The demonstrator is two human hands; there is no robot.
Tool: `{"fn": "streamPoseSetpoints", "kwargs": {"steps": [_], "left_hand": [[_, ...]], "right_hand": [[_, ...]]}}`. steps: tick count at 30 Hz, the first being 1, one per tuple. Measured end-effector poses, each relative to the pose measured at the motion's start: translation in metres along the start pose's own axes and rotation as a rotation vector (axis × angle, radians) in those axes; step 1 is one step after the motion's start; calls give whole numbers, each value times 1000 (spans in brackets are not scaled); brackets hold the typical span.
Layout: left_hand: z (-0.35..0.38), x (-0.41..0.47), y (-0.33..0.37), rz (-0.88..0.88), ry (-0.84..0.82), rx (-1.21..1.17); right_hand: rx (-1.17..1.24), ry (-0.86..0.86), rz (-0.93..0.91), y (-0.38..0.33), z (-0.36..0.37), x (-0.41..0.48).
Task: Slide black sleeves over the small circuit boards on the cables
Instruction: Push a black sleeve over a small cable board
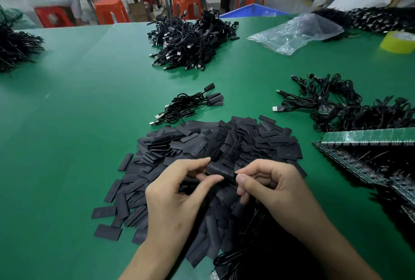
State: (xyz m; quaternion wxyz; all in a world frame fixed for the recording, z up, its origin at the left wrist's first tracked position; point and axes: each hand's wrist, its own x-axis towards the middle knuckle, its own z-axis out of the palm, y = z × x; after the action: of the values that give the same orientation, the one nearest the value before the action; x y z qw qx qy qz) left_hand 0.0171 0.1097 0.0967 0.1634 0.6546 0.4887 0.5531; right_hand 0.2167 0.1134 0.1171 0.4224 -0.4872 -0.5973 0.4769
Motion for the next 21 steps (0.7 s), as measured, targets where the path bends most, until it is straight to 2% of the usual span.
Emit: {"fn": "streamPoseSetpoints", "kwargs": {"steps": [15,21], "left_hand": [[5,-2,3,-102,-17,-172],[10,-3,10,-278,34,-385]], "right_hand": [[76,19,26,3,6,-1],[101,15,28,2,7,-1]]}}
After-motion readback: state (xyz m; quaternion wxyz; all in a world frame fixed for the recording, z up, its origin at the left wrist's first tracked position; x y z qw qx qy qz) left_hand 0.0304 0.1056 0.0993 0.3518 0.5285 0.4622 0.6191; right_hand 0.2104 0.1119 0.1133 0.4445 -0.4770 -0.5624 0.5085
